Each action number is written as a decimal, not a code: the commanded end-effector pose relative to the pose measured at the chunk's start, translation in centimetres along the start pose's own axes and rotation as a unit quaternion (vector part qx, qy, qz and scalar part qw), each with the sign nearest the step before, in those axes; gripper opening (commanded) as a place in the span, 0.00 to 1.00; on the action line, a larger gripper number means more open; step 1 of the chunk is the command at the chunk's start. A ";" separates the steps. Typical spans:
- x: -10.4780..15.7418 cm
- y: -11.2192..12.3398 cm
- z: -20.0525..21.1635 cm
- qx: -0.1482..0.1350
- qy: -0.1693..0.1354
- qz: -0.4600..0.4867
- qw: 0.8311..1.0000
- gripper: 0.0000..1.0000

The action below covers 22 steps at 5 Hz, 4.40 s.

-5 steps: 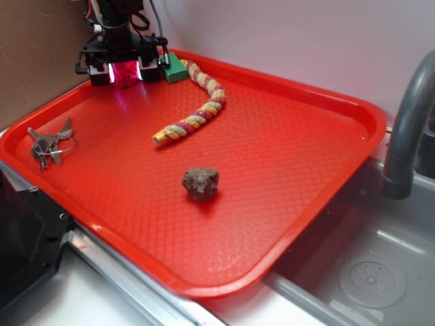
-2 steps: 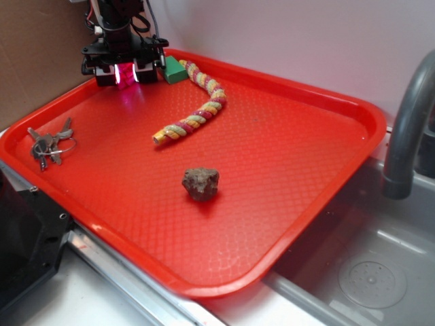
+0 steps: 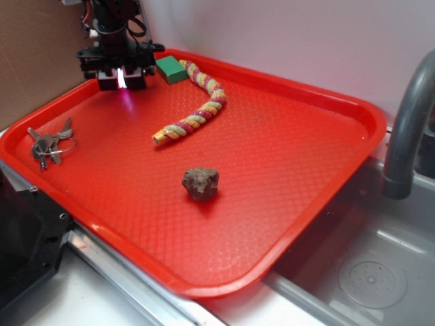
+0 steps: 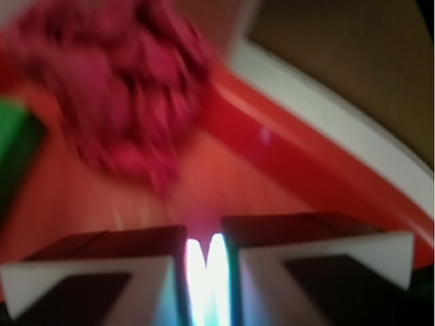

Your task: Grab the red paper.

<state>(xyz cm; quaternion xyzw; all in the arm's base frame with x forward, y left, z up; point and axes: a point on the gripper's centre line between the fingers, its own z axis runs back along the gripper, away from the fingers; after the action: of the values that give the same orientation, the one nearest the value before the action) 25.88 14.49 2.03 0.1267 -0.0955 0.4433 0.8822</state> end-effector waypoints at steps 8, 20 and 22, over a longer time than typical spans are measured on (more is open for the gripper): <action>6.5 -0.7 4.3 -0.050 -0.071 0.000 0.996 1.00; 6.0 -1.3 -0.5 -0.024 -0.030 -0.027 0.999 0.00; -1.3 1.2 10.1 -0.127 -0.025 -0.107 0.986 0.00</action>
<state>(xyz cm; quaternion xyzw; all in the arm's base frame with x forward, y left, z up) 23.97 9.63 10.03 0.0373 -0.1350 0.3302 0.9335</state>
